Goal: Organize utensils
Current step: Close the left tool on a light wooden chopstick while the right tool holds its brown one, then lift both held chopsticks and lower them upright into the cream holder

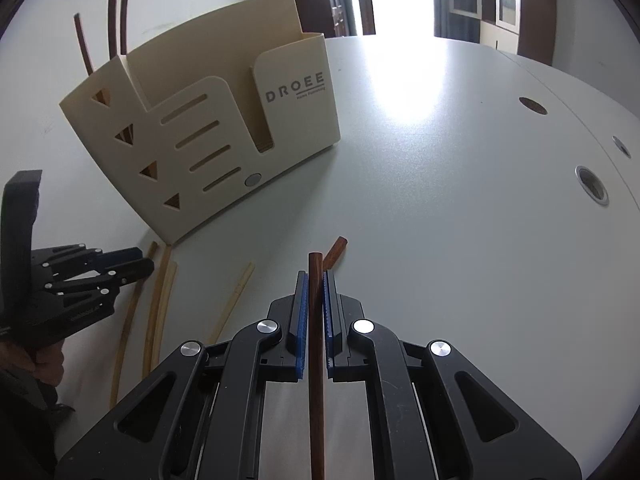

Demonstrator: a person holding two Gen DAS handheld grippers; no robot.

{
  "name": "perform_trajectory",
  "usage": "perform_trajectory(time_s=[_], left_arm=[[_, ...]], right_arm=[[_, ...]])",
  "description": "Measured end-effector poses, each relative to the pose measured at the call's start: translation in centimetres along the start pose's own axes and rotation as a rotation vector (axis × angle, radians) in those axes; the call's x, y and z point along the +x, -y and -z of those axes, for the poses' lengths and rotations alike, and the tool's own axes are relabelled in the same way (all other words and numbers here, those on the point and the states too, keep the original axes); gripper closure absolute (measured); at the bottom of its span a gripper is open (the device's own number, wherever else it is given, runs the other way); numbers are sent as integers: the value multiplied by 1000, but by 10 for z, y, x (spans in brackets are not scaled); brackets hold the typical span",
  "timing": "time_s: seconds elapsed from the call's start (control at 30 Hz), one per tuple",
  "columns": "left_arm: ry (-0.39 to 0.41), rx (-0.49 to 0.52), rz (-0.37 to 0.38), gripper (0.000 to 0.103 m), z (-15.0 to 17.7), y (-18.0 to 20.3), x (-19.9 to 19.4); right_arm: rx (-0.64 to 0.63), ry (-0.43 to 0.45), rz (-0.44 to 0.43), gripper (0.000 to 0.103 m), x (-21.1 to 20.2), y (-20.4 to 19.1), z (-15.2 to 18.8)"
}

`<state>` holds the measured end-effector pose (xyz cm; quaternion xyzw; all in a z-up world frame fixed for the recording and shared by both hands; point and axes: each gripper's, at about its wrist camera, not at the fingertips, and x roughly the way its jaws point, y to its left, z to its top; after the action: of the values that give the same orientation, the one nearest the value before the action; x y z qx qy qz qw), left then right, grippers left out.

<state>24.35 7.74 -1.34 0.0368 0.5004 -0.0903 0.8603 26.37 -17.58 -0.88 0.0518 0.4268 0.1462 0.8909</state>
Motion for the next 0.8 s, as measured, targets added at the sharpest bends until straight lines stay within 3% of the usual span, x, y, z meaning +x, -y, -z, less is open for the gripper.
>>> perform_trajectory(time_s=[0.13, 0.3, 0.43, 0.63, 0.8], left_arm=[[-4, -42, 52, 97, -4, -14, 0], [4, -79, 99, 97, -4, -25, -9], [98, -101, 135, 97, -10, -42, -53], [301, -158, 163, 97, -20, -69, -120], [362, -181, 178, 97, -29, -72, -149]], right_arm=[[5, 109, -16, 95, -23, -6, -3], [35, 242, -51, 95, -51, 0, -21], [41, 304, -83, 95, -73, -6, -41], [-2, 409, -81, 95, -106, -36, -75], [-21, 466, -92, 95, -126, -60, -99]])
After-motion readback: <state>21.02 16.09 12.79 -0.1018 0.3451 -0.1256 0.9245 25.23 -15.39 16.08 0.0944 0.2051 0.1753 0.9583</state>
